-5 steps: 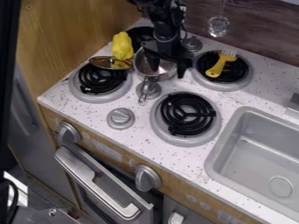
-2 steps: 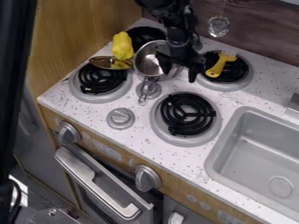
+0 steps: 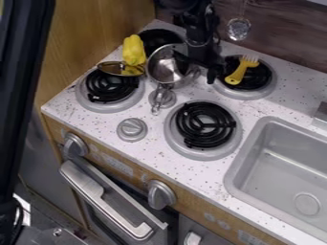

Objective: Take the pot and put it on the bottom right burner

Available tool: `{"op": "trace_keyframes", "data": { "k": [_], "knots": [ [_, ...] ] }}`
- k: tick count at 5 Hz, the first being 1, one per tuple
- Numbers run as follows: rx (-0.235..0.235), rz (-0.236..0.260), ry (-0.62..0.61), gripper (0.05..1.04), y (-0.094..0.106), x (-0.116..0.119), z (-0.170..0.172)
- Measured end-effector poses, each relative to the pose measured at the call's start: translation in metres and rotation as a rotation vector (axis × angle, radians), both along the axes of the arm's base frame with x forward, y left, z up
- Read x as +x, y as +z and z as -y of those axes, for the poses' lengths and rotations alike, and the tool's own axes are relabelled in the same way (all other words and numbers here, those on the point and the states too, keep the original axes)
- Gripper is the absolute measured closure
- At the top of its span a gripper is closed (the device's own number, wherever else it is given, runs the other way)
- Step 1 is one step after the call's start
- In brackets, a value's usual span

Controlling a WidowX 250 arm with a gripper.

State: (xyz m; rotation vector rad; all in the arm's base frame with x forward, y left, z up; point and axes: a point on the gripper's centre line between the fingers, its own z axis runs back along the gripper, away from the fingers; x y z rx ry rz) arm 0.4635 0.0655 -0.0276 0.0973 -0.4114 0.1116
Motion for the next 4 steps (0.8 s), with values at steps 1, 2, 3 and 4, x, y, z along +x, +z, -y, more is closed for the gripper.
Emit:
{"op": "trace_keyframes", "data": {
  "k": [1, 2, 3, 4],
  "knots": [
    [-0.001, 0.001, 0.014, 0.086, -0.002, 0.006, -0.003],
    [0.010, -0.015, 0.023, 0.090, -0.016, 0.006, -0.010],
    [0.013, -0.032, 0.045, 0.138, -0.022, 0.005, -0.016],
    [0.021, -0.035, 0.052, 0.416, -0.023, 0.003, -0.021]
  ]
}}
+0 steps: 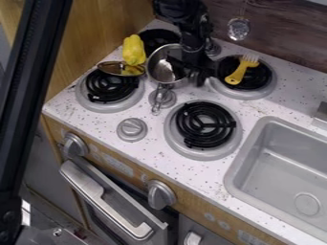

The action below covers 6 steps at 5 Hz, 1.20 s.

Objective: Take the pot and put it on the bottom right burner

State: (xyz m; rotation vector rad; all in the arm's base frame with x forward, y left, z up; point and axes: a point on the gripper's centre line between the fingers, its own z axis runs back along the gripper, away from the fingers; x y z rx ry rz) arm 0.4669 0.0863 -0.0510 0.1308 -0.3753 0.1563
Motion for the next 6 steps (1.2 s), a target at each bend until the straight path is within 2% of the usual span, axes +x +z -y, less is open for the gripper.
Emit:
{"op": "trace_keyframes", "data": {
  "k": [1, 2, 3, 4, 5, 6],
  "knots": [
    [0.005, -0.004, -0.003, 0.705, -0.002, -0.008, -0.003],
    [0.019, 0.014, -0.022, 0.912, 0.006, -0.011, -0.003],
    [0.036, 0.029, -0.074, 0.995, 0.020, -0.020, 0.000],
    [0.057, 0.069, -0.166, 1.003, 0.047, -0.045, 0.010],
    [0.075, 0.078, -0.239, 1.003, 0.066, -0.089, 0.022],
    [0.072, 0.031, -0.299, 1.003, 0.057, -0.133, 0.038]
  ]
}}
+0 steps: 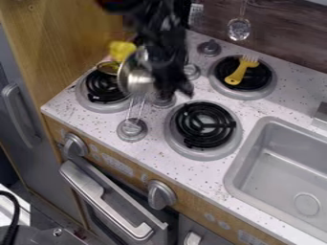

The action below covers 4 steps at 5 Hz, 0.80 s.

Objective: Take the pot and put it on the bottom right burner

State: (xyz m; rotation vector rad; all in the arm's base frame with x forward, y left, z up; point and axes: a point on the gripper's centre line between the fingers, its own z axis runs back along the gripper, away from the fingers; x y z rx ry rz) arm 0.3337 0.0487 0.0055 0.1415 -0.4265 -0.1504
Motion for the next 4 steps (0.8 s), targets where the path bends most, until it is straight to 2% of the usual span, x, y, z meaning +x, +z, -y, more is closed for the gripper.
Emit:
{"op": "trace_keyframes", "data": {
  "k": [1, 2, 3, 4],
  "knots": [
    [0.010, -0.023, -0.113, 1.003, -0.015, -0.022, 0.033],
    [0.028, -0.008, -0.175, 1.003, -0.019, -0.020, 0.060],
    [0.049, -0.021, -0.209, 1.003, -0.033, -0.011, 0.083],
    [0.065, -0.048, -0.181, 1.003, -0.045, 0.003, 0.086]
  ]
}}
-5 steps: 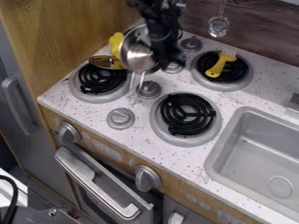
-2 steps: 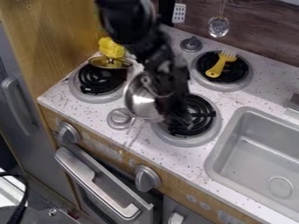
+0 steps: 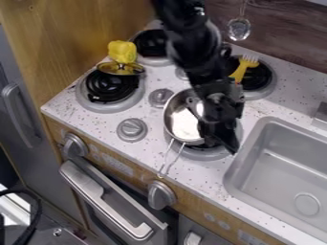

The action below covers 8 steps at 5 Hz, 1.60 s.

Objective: Take the pot and put it on the bottom right burner

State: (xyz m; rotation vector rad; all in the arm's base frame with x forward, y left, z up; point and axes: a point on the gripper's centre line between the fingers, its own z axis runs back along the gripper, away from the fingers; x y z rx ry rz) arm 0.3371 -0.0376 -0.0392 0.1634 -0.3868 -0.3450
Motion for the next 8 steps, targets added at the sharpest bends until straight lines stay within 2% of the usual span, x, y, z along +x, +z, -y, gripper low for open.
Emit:
{"op": "trace_keyframes", "data": {
  "k": [1, 2, 3, 4, 5, 6, 7, 8],
  "knots": [
    [0.024, -0.003, 0.012, 1.008, -0.007, 0.017, -0.002],
    [0.025, -0.006, 0.036, 0.997, -0.009, 0.025, -0.006],
    [0.022, -0.023, 0.053, 0.840, -0.009, 0.024, -0.008],
    [0.047, -0.010, 0.075, 0.573, 0.013, 0.016, -0.015],
    [0.073, 0.022, 0.133, 0.256, 0.049, 0.011, -0.024],
    [0.050, 0.020, 0.206, 0.078, 0.078, 0.004, -0.029],
    [0.023, -0.065, 0.360, 0.084, 0.093, -0.001, -0.042],
    [-0.039, -0.183, 0.480, 0.084, 0.092, -0.004, -0.053]
  ]
}}
